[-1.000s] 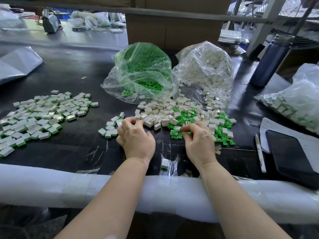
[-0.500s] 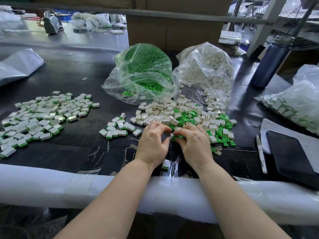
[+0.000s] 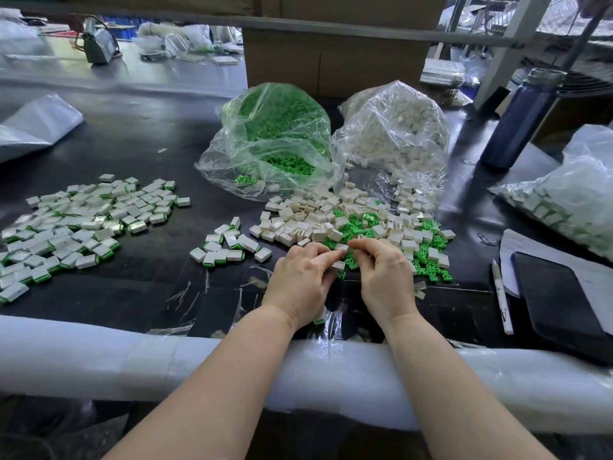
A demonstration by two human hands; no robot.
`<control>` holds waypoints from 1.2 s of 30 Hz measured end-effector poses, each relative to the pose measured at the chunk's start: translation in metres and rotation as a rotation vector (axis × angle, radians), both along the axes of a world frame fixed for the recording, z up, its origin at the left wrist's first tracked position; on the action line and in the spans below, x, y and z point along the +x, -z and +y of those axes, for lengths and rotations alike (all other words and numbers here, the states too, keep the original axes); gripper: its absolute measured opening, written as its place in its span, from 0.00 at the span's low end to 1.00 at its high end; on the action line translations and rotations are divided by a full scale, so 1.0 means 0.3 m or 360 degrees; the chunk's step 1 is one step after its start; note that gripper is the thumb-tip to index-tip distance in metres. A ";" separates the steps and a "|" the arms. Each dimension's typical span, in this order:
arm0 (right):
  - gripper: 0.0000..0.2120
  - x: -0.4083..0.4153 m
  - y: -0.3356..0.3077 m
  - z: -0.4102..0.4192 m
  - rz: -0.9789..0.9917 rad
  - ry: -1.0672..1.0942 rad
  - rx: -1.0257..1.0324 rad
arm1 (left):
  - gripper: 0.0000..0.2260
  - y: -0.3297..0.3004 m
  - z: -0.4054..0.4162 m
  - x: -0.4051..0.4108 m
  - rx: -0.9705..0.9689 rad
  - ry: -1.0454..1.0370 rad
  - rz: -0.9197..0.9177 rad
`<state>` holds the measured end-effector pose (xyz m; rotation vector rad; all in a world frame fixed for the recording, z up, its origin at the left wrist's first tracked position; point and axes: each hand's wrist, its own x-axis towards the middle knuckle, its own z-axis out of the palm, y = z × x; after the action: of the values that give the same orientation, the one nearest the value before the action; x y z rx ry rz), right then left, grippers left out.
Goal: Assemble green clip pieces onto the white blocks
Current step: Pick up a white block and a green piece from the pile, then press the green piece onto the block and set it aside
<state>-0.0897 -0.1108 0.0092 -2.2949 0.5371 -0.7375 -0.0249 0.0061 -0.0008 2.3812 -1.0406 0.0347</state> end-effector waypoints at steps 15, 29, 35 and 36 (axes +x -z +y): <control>0.09 0.000 0.008 0.024 0.0205 -0.0256 0.0207 | 0.06 -0.026 0.012 -0.004 -0.0436 -0.0217 0.0328; 0.09 -0.003 -0.010 0.005 -0.0203 -0.0275 0.0611 | 0.09 -0.033 0.026 0.001 -0.0830 -0.0067 0.0830; 0.08 -0.009 -0.022 0.008 -0.0281 -0.0363 0.0961 | 0.08 -0.030 0.024 0.011 -0.0944 -0.0122 0.0901; 0.07 -0.009 -0.023 0.009 -0.0300 -0.0357 0.1026 | 0.08 -0.032 0.024 0.010 -0.0981 -0.0096 0.0933</control>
<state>-0.0925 -0.1082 0.0160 -1.6343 0.3535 -0.5585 -0.0220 0.0133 0.0087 1.7004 -0.5648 -0.2671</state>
